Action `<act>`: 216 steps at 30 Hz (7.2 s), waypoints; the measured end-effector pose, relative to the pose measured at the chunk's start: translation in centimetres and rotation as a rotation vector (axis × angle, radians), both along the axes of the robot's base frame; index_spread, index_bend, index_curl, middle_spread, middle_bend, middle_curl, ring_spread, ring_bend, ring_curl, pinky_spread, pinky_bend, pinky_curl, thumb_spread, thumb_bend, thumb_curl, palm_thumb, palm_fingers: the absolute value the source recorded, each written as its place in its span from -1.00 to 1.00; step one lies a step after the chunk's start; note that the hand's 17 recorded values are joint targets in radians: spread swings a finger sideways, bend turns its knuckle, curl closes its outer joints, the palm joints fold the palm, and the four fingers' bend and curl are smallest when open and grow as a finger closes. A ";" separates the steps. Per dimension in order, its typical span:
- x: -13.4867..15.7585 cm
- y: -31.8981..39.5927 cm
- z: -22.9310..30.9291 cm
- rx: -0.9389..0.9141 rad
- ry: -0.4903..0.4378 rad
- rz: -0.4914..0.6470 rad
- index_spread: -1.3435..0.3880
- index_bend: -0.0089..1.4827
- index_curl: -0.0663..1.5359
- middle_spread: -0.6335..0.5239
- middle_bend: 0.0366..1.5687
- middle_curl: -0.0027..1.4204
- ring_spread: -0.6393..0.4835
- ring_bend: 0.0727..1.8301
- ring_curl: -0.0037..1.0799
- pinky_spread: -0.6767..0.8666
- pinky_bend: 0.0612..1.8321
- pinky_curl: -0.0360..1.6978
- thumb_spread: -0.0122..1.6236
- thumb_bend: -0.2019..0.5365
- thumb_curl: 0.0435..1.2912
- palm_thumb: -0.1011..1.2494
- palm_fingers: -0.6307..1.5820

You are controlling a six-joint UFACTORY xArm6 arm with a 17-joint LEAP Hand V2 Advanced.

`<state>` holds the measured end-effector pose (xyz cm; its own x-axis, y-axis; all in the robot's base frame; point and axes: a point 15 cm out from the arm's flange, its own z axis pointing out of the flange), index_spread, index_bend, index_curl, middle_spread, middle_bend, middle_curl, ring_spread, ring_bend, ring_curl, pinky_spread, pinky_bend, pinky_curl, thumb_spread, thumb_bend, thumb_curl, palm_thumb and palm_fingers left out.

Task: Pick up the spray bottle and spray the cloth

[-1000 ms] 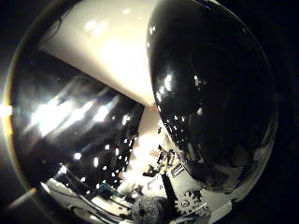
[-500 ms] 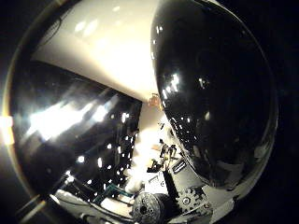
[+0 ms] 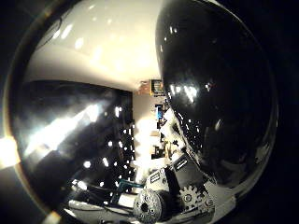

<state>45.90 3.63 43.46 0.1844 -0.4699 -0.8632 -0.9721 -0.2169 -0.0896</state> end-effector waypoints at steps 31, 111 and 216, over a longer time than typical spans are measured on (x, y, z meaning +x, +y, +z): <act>-4.4 8.6 -4.0 -0.196 0.442 0.177 0.26 0.50 0.17 -0.17 0.67 0.18 -0.29 0.42 0.60 -0.42 0.09 0.72 0.15 -0.50 0.18 0.54 0.57; 0.5 26.6 3.5 0.537 -0.099 0.236 0.25 0.49 0.15 -0.20 0.62 0.23 -0.31 0.40 0.64 -0.39 0.10 0.74 0.40 -0.49 0.01 0.56 0.54; 0.5 38.6 -12.9 0.137 -0.083 0.370 0.22 -0.81 -0.67 0.47 -0.83 -0.65 0.53 -0.74 -0.51 0.41 -0.58 -0.53 0.24 -0.53 -0.59 -0.07 -0.51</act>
